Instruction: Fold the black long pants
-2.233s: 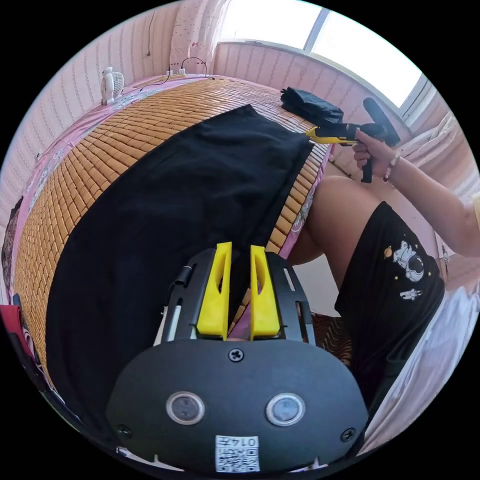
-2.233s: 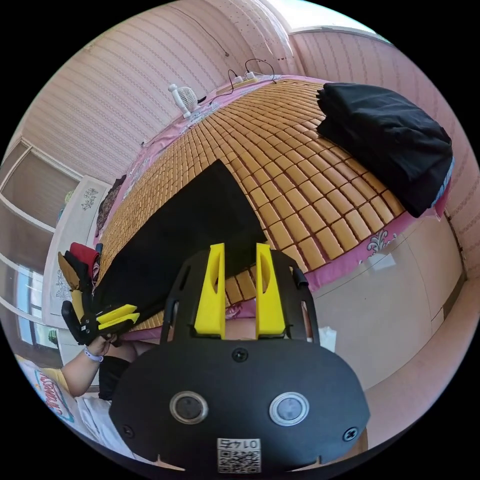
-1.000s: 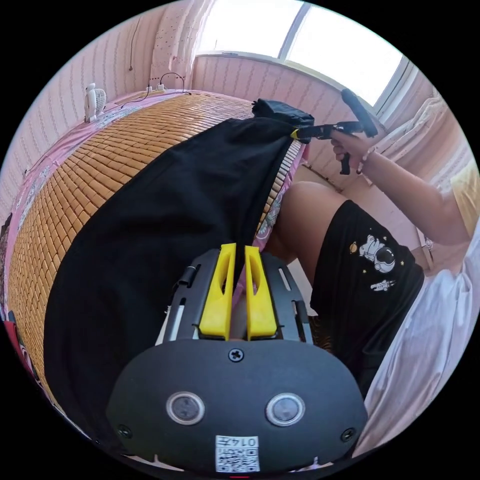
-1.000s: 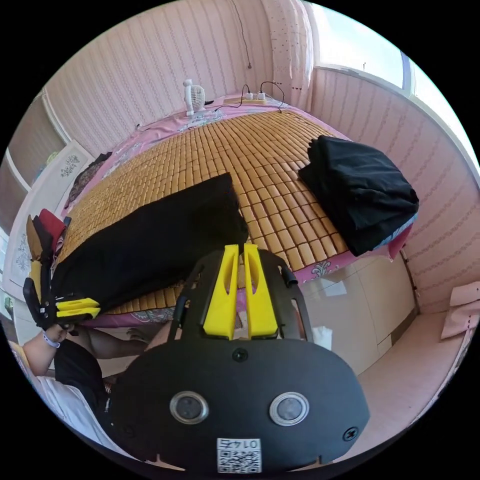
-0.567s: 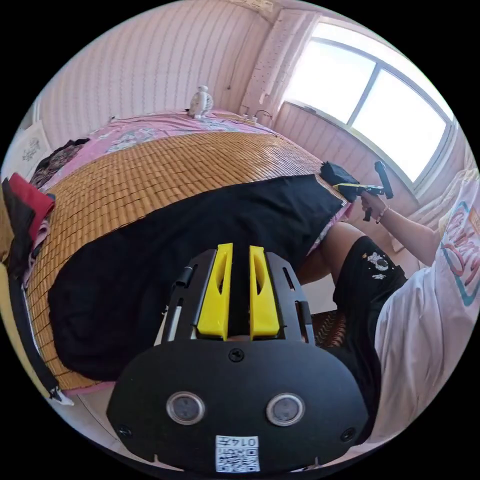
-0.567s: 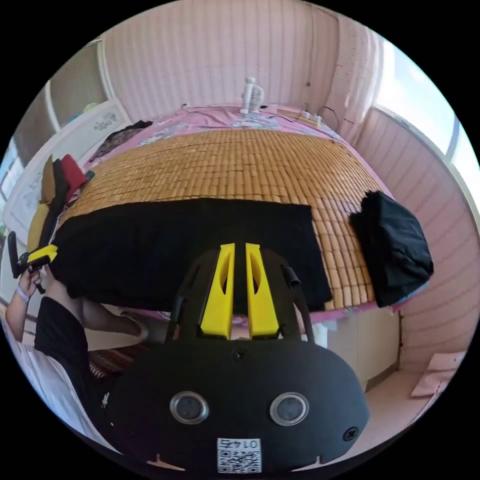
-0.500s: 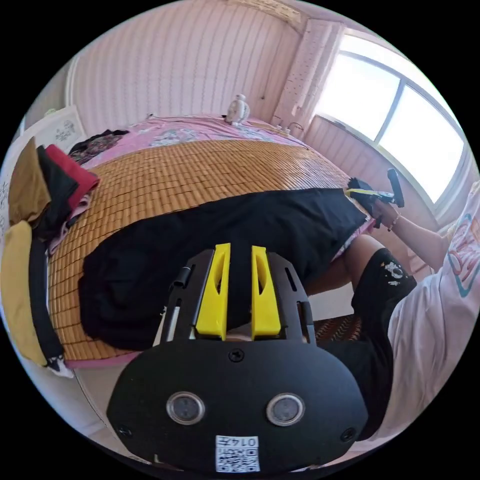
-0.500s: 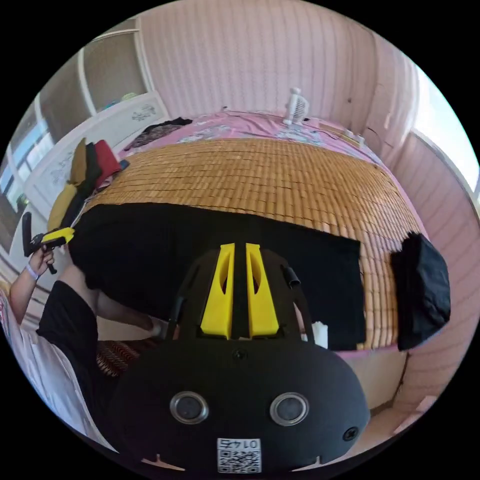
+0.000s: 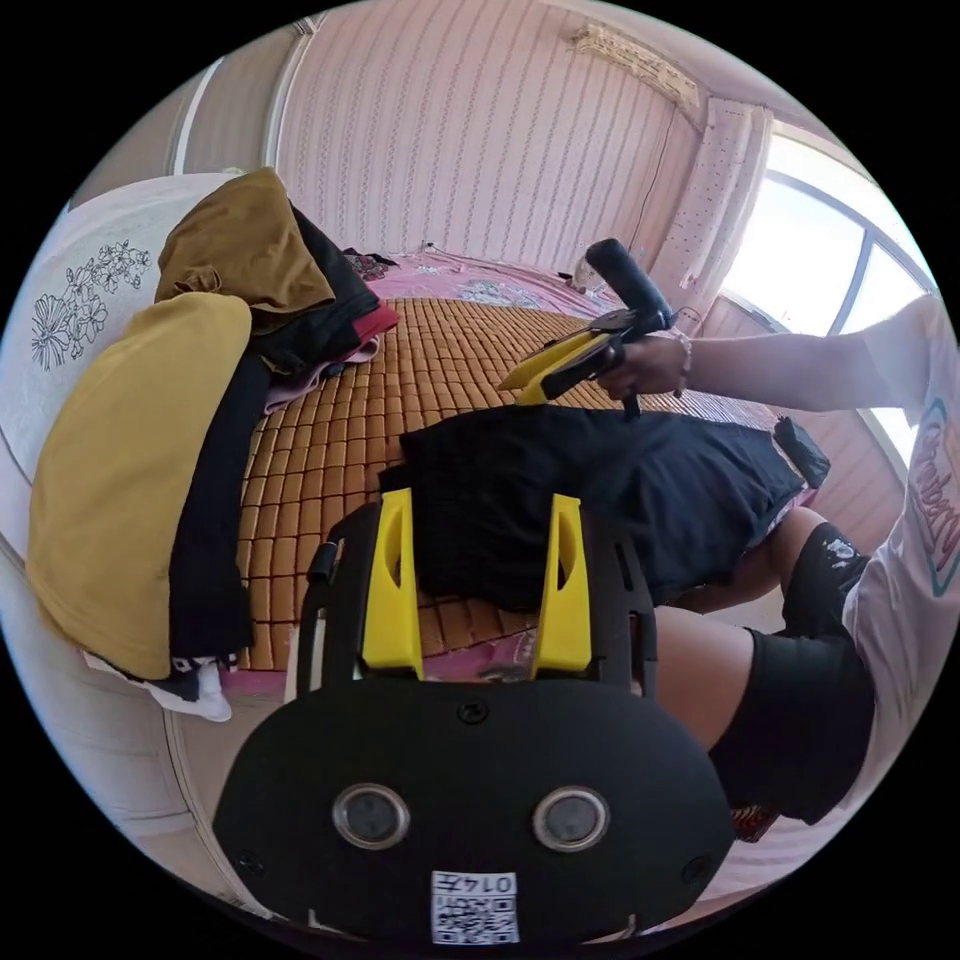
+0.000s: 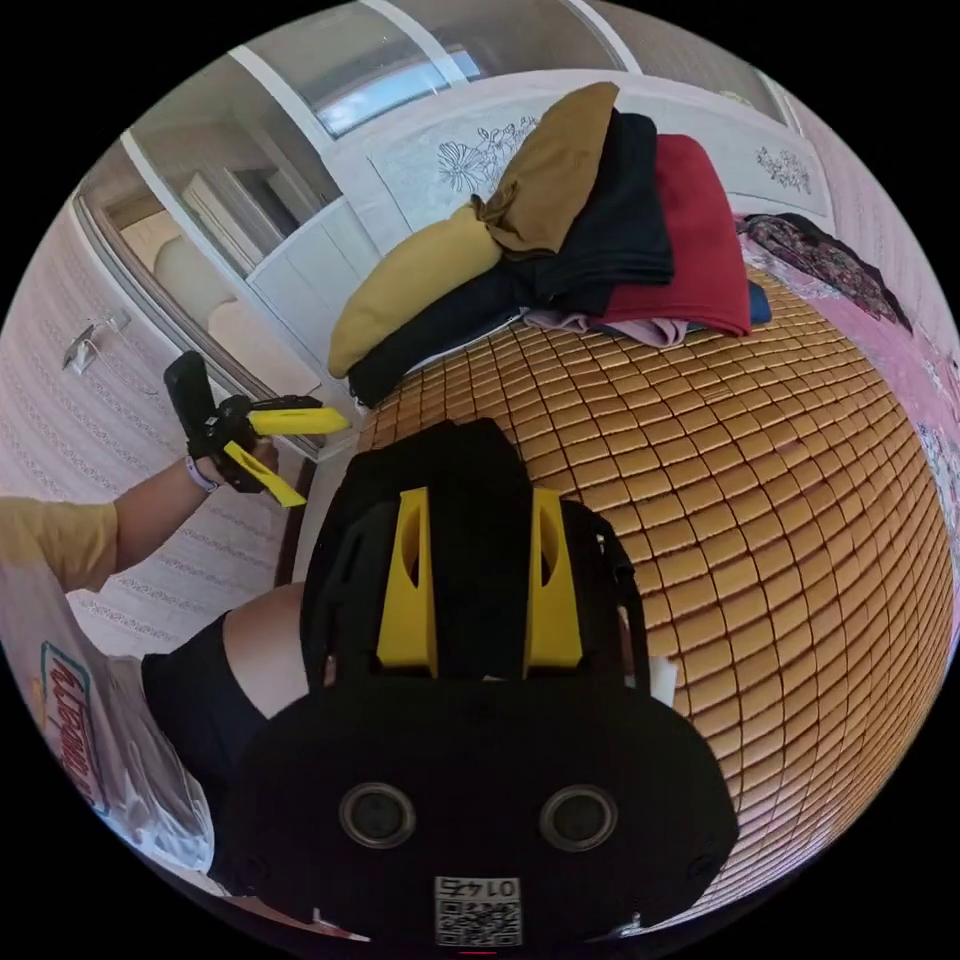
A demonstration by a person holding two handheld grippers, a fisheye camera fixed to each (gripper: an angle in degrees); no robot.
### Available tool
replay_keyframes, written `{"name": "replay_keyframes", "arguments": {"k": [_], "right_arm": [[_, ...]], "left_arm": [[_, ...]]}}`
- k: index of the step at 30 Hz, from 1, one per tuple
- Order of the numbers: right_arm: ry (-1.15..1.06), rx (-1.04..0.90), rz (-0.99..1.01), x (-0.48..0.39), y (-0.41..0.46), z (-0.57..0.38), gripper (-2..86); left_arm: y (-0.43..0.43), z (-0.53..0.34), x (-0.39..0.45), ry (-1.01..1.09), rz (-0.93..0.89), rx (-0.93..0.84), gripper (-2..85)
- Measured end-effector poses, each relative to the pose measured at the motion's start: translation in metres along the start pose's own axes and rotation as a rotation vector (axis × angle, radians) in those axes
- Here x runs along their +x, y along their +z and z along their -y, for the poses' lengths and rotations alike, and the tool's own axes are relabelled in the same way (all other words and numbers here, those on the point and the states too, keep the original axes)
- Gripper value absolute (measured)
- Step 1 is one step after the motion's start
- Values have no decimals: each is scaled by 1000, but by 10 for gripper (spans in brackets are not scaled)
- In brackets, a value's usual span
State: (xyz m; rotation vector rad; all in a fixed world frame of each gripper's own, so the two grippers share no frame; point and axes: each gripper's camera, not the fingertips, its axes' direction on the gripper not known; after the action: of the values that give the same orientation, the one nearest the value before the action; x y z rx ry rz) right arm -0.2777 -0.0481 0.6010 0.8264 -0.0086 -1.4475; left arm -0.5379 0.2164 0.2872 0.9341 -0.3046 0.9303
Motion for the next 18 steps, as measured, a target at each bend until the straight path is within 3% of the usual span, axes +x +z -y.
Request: {"name": "replay_keyframes", "arguments": {"k": [4,8,12,15,18], "right_arm": [[3,-177,49,29,66,24,93],[-86,-206,199,33,79,22,24],[-249,-123,548,30,54,19,7],[-323,-144,716,24,49,21,4],[-326,-163,742,20,61,24,3]], "left_arm": [[24,6,-43,12,-129,-55,189],[43,11,-71,52,-194,-74,207],[43,15,-83,116,-203,-60,199],[38,18,-84,183,-312,-62,160],[21,12,-81,244,-482,-55,54]]}}
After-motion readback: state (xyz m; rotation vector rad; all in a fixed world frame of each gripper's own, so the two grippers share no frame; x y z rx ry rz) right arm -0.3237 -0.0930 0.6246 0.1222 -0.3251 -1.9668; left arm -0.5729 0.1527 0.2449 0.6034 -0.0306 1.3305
